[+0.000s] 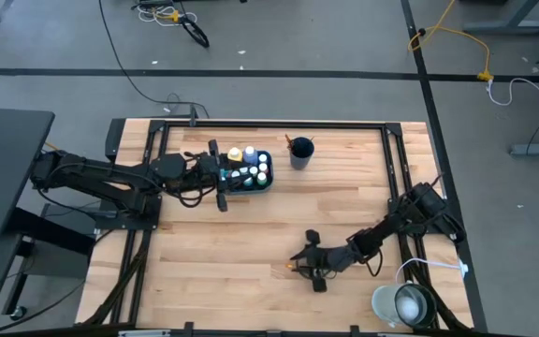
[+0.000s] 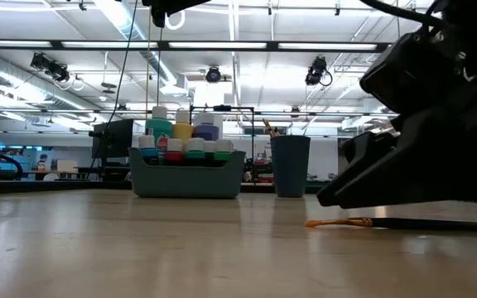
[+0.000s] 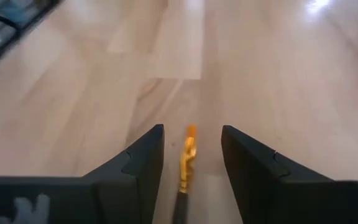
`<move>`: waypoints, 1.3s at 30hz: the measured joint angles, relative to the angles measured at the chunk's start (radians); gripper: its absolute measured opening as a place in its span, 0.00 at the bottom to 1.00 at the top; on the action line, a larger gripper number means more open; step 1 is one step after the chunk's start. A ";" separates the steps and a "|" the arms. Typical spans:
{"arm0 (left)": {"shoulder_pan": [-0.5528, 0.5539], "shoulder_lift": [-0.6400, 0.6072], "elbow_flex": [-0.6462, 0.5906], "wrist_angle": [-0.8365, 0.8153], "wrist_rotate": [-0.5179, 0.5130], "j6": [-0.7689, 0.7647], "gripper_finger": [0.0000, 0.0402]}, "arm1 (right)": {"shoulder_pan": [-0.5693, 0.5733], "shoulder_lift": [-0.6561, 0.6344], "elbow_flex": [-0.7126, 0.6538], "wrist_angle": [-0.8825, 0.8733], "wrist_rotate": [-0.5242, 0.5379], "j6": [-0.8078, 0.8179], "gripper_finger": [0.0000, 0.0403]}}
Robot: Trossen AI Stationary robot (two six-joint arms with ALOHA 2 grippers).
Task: Pick & Place Paint Supplies
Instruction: Put the gold paint brush into the blue cup
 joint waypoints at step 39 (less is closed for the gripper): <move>0.000 0.000 0.000 0.060 0.054 0.026 0.35 | 0.006 0.142 0.012 0.104 0.053 0.110 0.02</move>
